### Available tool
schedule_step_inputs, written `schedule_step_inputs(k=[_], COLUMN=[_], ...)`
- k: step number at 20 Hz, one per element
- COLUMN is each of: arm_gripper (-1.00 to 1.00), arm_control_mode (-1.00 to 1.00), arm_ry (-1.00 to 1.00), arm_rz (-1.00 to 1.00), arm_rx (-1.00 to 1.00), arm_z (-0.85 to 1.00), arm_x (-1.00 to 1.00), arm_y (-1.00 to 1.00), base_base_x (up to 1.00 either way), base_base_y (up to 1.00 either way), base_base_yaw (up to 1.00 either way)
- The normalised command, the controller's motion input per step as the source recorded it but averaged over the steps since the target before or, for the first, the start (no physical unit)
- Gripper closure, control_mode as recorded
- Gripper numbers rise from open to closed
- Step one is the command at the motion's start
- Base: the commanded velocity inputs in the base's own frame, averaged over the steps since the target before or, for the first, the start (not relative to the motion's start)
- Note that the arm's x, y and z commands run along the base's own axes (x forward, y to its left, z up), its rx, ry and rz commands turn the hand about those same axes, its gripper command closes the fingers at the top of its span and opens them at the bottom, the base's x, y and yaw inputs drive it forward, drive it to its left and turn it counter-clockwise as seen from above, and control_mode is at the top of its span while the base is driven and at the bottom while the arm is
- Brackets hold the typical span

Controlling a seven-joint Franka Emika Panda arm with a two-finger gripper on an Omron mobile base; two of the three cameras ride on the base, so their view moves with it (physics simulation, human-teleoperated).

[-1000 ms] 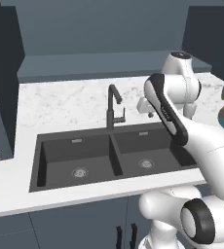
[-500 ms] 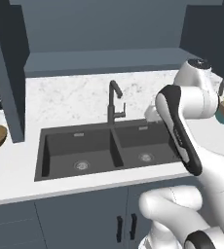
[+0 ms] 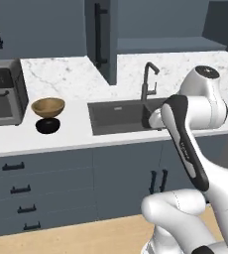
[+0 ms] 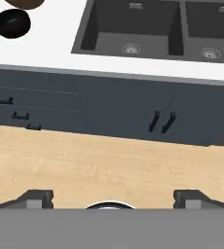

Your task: Pick up the bowls on the counter and stack them on top of one another in the open cabinet. Place the smaller bowl on top of the larger bowl.

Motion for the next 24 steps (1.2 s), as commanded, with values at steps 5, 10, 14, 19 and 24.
schedule_step_inputs(k=[5, 10, 14, 19, 24], arm_gripper=[-1.0, -1.0, -1.0, -1.0, -1.0], arm_control_mode=[1.0, 1.0, 1.0, 1.0, 1.0], arm_ry=[0.0, 0.0, 0.0, 0.0, 0.0], arm_rz=[0.0, 0.0, 0.0, 0.0, 0.0], arm_rx=[0.0, 0.0, 0.0, 0.0, 0.0], arm_z=[0.0, 0.0, 0.0, 0.0, 0.0], arm_x=[0.0, 0.0, 0.0, 0.0, 0.0], arm_y=[0.0, 0.0, 0.0, 0.0, 0.0], base_base_x=[-0.8, 0.46, 1.0, 1.0, 0.85], base_base_y=[1.0, 1.0, 0.58, 0.14, 0.17], base_base_yaw=[0.0, -0.03, -0.13, -0.12, -0.02])
